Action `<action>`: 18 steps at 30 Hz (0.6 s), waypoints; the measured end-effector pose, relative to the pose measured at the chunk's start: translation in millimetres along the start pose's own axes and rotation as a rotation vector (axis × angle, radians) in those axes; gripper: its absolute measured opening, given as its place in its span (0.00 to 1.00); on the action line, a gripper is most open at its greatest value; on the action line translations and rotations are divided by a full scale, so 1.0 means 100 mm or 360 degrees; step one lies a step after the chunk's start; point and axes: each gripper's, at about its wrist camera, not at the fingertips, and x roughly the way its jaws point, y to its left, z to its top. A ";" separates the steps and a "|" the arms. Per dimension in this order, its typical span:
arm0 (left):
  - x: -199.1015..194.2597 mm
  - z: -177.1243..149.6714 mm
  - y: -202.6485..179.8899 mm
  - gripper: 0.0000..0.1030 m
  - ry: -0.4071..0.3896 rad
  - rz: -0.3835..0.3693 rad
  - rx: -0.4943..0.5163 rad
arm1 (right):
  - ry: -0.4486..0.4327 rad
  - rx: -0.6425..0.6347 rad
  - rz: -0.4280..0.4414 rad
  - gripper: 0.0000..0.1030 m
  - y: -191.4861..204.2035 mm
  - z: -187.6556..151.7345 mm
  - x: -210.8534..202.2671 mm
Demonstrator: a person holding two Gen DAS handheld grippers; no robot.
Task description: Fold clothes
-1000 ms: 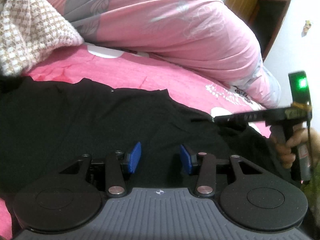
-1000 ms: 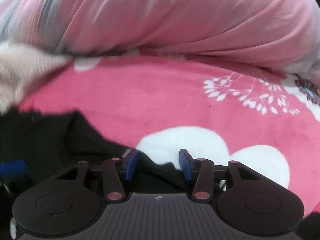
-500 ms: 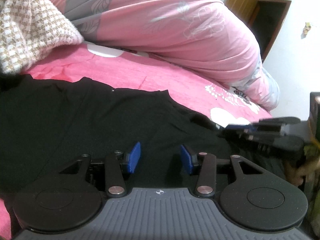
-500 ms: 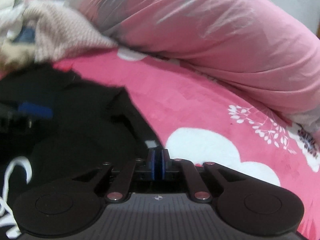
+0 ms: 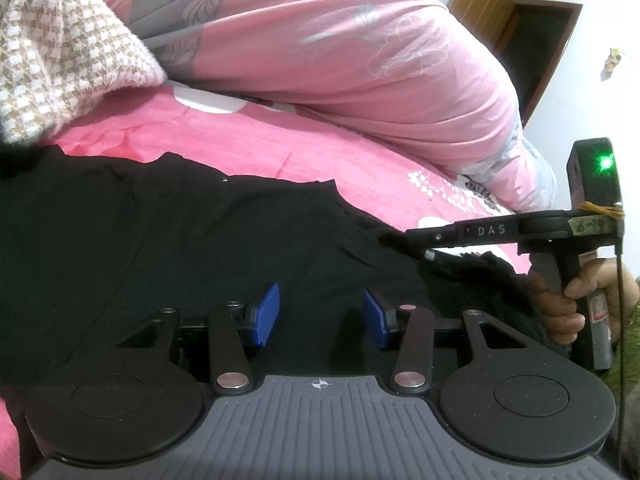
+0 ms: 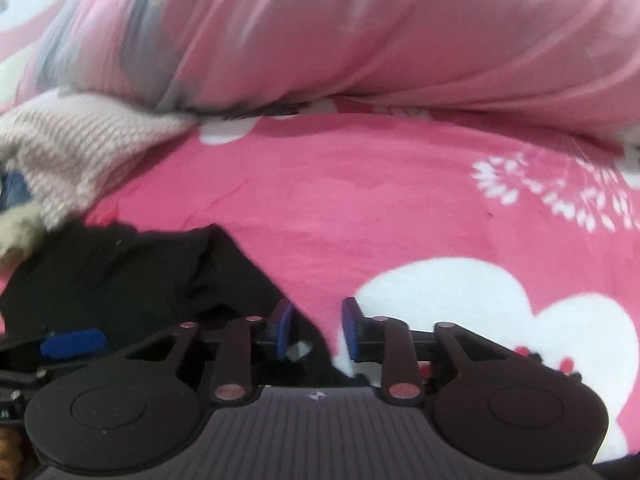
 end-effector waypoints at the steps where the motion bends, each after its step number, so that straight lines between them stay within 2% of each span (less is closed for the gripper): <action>1: 0.00 0.00 0.00 0.45 0.0000 0.0000 -0.0001 | 0.0009 -0.0046 -0.0011 0.20 0.06 -0.02 0.01; 3: 0.00 0.00 0.00 0.45 0.0001 -0.0002 -0.0002 | 0.0022 -0.0139 -0.0042 0.18 0.16 -0.05 0.04; 5: 0.00 0.00 0.00 0.45 0.0001 -0.0002 -0.0003 | 0.0018 -0.0215 -0.0090 0.03 0.26 -0.08 0.07; 6: 0.00 0.00 0.00 0.45 0.0001 -0.0003 -0.0004 | 0.0004 -0.0248 -0.0116 0.01 0.30 -0.09 0.06; 13: 0.00 0.00 0.00 0.45 0.0001 -0.0008 -0.0008 | -0.0240 -0.0460 -0.0391 0.00 0.50 -0.05 0.06; 18: 0.00 0.01 0.01 0.45 0.0002 -0.0015 -0.0015 | -0.0171 -0.0666 -0.0554 0.02 0.55 -0.14 0.43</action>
